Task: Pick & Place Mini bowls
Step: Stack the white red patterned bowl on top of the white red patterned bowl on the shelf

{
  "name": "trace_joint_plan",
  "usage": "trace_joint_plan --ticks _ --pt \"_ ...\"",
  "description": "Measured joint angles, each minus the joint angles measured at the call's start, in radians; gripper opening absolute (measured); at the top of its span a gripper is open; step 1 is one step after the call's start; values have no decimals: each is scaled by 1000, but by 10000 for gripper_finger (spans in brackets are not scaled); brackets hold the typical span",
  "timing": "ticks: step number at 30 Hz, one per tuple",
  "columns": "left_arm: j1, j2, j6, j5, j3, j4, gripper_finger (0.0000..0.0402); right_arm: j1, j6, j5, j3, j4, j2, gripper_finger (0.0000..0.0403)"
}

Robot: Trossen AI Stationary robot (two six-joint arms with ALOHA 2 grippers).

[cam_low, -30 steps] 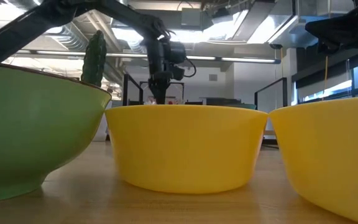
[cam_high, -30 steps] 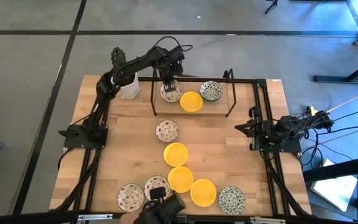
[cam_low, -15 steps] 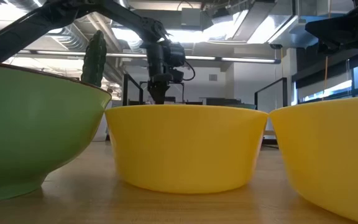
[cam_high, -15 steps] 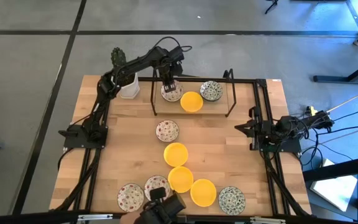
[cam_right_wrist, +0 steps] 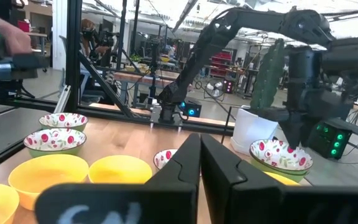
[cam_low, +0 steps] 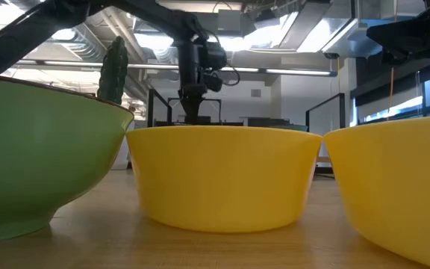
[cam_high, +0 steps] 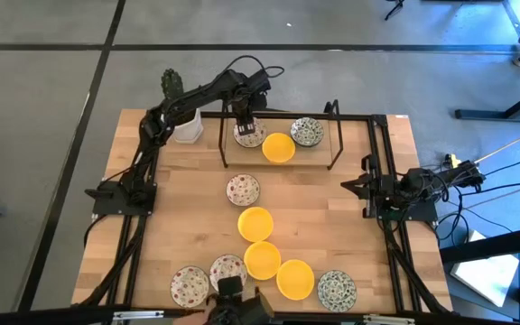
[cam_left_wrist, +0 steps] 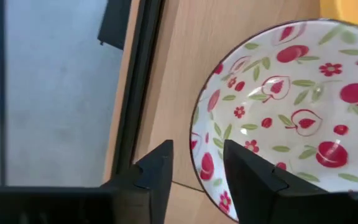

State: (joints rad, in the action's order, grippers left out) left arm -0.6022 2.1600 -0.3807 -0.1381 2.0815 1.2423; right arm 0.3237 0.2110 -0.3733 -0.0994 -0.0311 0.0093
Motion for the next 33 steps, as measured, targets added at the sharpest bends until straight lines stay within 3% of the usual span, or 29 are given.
trace_joint_plan --ticks 8,11,14,16,19,33 --pt "72 -65 -29 -131 0 -2 142 0 -1 0 0 0 0 14" --pt "126 -69 -49 -270 0 -17 107 0 -3 0 0 0 0 14" --pt "174 -57 -89 -369 0 -16 47 0 -20 0 0 0 0 14" --pt "188 -41 -112 -366 0 -16 13 0 -22 0 0 0 0 14" --pt "185 -20 -123 -367 0 -28 4 0 -23 0 0 0 0 14" --pt "95 7 -52 -252 -20 -73 1 0 -4 0 0 0 0 14"
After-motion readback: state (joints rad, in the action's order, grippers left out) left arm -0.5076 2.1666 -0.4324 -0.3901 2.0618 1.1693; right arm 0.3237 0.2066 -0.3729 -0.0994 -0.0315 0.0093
